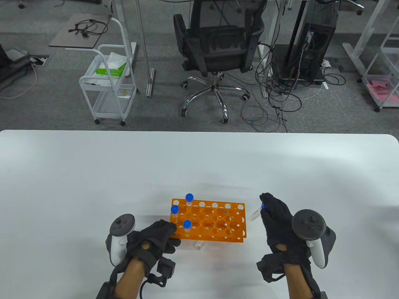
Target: Insert test tubes into test tube rack (6 test tubes)
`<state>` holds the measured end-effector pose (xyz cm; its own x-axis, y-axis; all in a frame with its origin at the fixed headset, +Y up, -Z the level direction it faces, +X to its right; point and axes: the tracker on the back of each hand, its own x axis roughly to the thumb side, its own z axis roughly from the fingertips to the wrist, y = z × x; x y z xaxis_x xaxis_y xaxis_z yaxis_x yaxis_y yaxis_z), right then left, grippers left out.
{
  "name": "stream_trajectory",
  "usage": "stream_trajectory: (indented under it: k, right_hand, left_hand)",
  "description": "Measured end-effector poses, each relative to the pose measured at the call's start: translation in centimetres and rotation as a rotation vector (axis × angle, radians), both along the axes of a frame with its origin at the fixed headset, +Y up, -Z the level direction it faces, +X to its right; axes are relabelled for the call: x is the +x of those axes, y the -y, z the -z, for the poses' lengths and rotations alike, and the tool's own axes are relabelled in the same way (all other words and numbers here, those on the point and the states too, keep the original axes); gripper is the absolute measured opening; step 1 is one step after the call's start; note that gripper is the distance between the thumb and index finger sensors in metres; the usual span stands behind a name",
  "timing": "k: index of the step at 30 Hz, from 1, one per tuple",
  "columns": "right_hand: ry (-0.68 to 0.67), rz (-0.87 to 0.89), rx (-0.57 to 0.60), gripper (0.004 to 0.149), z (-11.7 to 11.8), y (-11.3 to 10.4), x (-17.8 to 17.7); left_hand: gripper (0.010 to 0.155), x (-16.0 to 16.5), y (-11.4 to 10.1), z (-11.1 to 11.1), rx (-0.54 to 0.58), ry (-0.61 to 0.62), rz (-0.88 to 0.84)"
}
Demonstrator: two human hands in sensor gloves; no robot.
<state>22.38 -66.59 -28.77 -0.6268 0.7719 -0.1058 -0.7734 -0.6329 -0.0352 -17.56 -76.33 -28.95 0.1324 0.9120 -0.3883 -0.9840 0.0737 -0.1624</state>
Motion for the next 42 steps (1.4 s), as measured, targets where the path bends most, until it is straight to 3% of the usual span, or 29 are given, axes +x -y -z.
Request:
stream_trajectory:
  k: [23, 42]
  right_hand:
    - [-0.035, -0.022, 0.021, 0.051, -0.5, -0.5, -0.9]
    - [-0.038, -0.177, -0.054, 0.053, 0.3, 1.1, -2.4]
  left_hand:
    - [0.042, 0.6, -0.1, 0.0, 0.003, 0.067, 0.016]
    - [0.042, 0.7, -0.1, 0.0, 0.011, 0.084, 0.014]
